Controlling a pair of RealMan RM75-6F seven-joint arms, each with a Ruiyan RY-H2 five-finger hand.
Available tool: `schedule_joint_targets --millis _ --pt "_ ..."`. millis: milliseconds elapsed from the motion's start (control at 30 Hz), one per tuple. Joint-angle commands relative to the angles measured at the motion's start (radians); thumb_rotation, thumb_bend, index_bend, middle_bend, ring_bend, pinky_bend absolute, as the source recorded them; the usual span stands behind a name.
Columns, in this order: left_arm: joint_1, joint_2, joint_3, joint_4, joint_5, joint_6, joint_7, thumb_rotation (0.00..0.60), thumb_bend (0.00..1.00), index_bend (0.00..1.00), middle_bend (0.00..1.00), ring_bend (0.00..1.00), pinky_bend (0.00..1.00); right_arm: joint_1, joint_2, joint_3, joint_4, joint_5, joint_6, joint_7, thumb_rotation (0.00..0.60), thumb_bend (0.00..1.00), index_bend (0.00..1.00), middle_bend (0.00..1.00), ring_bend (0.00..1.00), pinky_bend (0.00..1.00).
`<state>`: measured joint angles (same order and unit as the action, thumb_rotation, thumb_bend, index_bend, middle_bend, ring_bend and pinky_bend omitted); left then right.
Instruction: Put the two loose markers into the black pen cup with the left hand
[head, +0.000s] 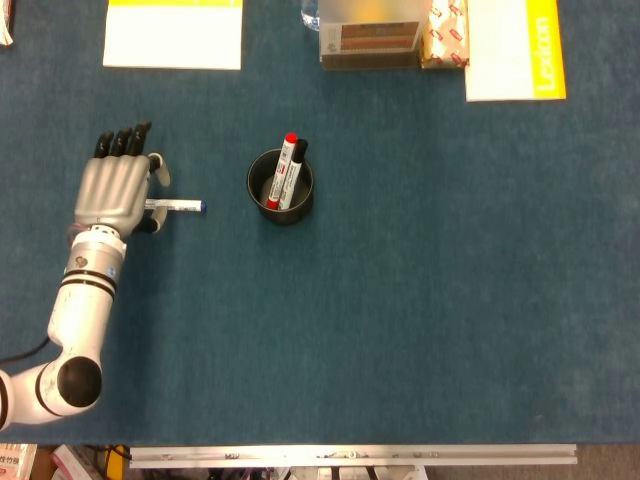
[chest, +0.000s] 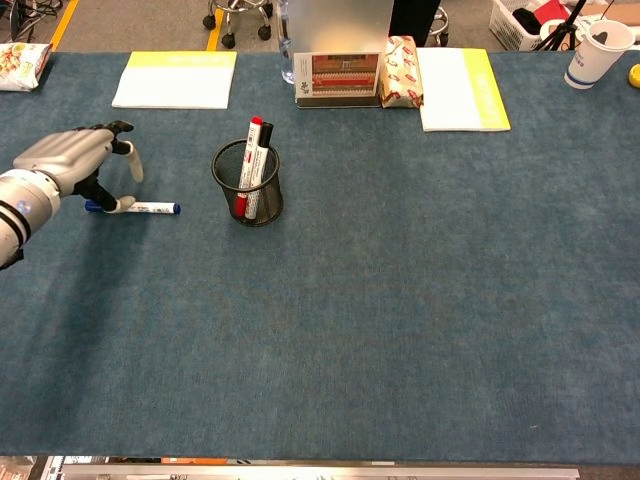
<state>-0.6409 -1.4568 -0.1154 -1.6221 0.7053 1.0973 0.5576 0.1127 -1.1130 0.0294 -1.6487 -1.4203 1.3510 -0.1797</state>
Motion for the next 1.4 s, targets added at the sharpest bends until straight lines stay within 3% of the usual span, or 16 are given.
schedule_joint_targets --millis 33,1400 --pt "0.004 -0.005 0.001 0.008 -0.004 -0.003 -0.007 0.600 0.30 0.42 0.00 0.00 0.01 0.000 0.001 0.001 -0.001 0.001 0.001 0.000 0.600 0.12 0.48 0.39 0.42 0.44" --pt "0.046 -0.064 0.016 0.145 0.028 -0.019 -0.033 0.600 0.30 0.46 0.00 0.00 0.01 0.002 0.001 0.000 0.000 0.005 -0.006 -0.002 0.600 0.12 0.48 0.39 0.42 0.44"
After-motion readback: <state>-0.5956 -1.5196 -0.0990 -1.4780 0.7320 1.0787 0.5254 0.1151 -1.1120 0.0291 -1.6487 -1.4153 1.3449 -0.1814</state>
